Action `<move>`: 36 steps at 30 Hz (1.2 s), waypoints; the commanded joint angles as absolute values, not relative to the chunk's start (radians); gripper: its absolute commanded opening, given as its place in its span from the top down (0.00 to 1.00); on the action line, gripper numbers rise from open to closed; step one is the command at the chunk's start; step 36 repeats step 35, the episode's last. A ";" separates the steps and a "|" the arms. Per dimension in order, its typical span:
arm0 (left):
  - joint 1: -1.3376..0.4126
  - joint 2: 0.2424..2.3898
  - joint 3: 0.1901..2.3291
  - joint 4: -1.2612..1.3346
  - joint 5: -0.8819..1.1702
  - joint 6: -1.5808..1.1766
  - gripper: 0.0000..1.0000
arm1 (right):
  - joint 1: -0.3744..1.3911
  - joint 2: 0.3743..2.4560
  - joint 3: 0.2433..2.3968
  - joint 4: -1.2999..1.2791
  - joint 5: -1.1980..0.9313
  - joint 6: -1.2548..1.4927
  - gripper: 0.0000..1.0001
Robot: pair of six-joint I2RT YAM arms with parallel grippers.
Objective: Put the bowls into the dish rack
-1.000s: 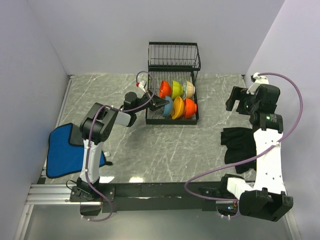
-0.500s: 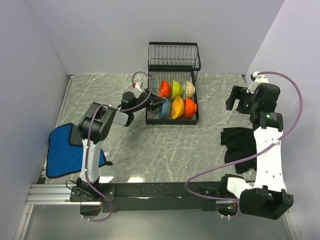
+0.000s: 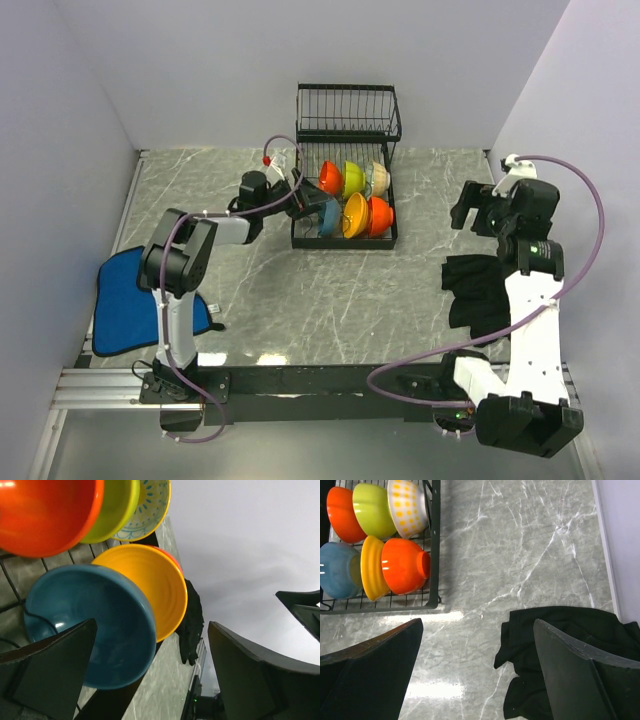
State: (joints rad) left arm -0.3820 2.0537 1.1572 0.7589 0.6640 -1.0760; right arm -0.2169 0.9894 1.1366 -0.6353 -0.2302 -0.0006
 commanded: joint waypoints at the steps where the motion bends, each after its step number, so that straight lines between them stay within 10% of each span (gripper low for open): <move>1: -0.362 1.950 1.167 0.612 0.669 -0.931 0.01 | -0.222 0.939 1.098 -0.568 -0.250 0.023 0.00; 18: -0.328 1.606 1.325 -0.254 0.387 -0.037 0.01 | -0.213 0.870 0.918 -0.736 -0.059 0.024 0.00; 36: -0.256 1.445 1.236 -0.353 0.078 0.066 0.01 | -0.213 0.755 0.922 -0.719 -0.035 0.014 0.00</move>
